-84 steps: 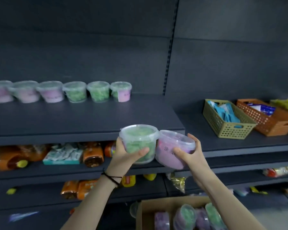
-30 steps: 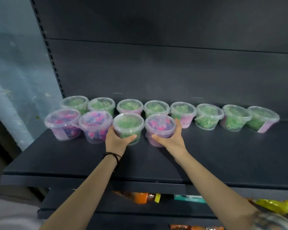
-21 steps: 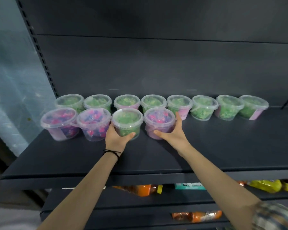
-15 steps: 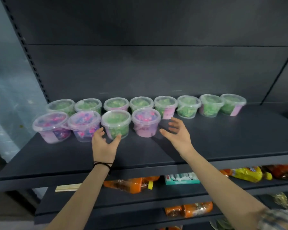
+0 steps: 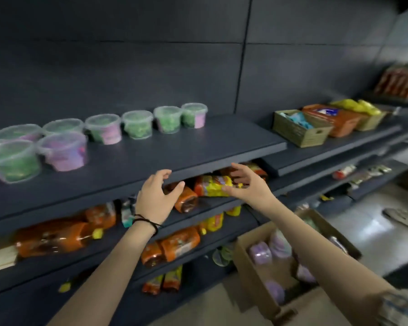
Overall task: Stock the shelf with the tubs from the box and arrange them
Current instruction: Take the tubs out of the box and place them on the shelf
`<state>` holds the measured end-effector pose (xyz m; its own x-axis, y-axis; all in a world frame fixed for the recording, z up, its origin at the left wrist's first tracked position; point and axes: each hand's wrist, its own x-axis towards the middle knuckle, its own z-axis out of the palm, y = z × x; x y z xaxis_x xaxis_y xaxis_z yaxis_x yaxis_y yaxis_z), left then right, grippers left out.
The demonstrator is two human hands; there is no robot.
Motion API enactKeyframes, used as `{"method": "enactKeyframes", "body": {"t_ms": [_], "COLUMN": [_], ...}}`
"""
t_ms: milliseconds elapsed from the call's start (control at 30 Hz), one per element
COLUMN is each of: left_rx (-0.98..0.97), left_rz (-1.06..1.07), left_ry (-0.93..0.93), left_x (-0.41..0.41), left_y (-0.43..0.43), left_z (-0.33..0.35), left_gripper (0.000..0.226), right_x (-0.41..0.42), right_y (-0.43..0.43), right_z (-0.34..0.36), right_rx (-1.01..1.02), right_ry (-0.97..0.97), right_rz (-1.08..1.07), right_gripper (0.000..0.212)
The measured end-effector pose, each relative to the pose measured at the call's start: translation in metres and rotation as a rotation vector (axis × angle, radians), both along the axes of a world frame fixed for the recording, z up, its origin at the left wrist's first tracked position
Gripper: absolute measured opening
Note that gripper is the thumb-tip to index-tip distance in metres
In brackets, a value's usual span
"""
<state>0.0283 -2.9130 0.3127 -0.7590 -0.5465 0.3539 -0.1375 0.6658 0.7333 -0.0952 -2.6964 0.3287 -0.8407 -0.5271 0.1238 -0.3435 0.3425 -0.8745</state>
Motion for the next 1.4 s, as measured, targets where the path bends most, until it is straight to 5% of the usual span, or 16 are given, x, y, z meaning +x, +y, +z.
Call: {"method": "enactKeyframes", "body": {"t_ms": [333,800,1000,1200,1267,1400], "left_rx": [0.005,0.144,0.184,0.419,0.321,-0.190], "left_rz": [-0.300,-0.339,-0.332,-0.259,-0.289,-0.382], "left_ry": [-0.465,-0.841,-0.865,-0.814,-0.866,-1.029], "left_x": [-0.081,-0.238,-0.299,-0.343,-0.351,-0.359], "left_y": [0.167,0.249,0.264,0.279,0.280,0.274], "left_z": [-0.133,-0.353,-0.439,-0.526,-0.548,-0.573], "left_gripper": [0.057,0.063,0.080,0.100,0.106,0.118], "right_x": [-0.047,-0.173,-0.260,-0.345,-0.364,-0.384], "right_y": [0.193,0.273,0.265,0.242,0.235,0.221], "right_z": [-0.129,-0.362,-0.445,-0.514,-0.532,-0.547], "right_rx": [0.243,0.466,0.558,0.609,0.632,0.645], "right_ry": [-0.193,-0.550,-0.422,-0.282,-0.263,-0.282], "right_rz": [-0.217,-0.315,-0.284,-0.269,-0.244,-0.205], "right_gripper": [0.068,0.071,0.088,0.105,0.100,0.087]}}
